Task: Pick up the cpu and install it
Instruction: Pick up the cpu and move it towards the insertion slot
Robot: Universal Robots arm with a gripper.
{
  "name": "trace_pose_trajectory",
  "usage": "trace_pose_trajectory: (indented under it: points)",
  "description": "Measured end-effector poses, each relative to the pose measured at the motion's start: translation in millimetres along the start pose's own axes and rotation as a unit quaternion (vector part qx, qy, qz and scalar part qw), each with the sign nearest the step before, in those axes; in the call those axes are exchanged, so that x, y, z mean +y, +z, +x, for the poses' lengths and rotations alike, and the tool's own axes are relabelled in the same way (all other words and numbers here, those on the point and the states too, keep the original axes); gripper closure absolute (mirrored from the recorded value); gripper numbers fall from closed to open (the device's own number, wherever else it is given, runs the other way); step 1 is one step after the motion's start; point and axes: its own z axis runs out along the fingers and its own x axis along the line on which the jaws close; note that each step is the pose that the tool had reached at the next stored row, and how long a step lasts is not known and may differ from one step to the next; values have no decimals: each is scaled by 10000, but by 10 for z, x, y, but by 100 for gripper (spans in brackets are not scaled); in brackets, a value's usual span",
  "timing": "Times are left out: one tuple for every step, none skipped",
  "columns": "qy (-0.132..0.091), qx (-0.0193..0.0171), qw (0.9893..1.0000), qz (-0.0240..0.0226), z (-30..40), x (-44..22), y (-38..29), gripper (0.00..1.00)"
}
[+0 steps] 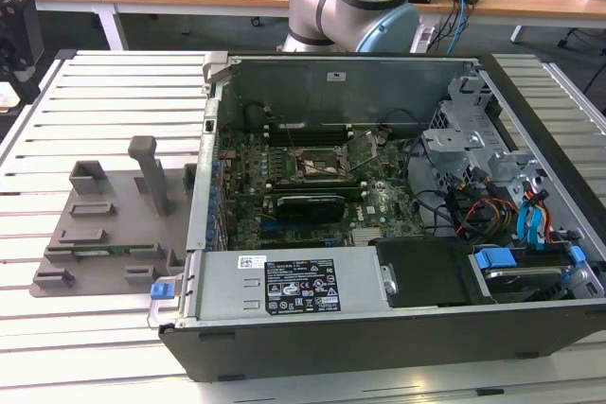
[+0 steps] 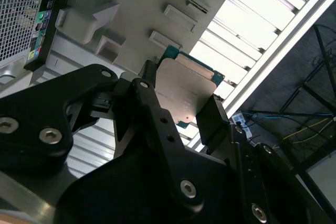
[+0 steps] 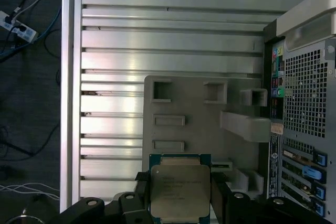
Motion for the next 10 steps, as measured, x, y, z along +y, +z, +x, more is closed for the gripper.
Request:
trace_pose_trajectory:
  points:
    - [-1,1,10000,1,-6,0,-1,45]
    - [-1,0,10000,0,-28,-1,1,45]
    - [-1,0,10000,1,-59,-2,1,45]
    - [0,0,10000,2,-104,-2,3,45]
    - [0,0,10000,2,-128,-3,4,45]
    - [0,0,10000,2,-142,-3,4,45]
    - [0,0,10000,3,-166,-4,5,45]
    - [0,0,10000,3,-186,-4,5,45]
    - [0,0,10000,3,-206,-5,5,45]
    - [0,0,10000,3,-239,-6,7,45]
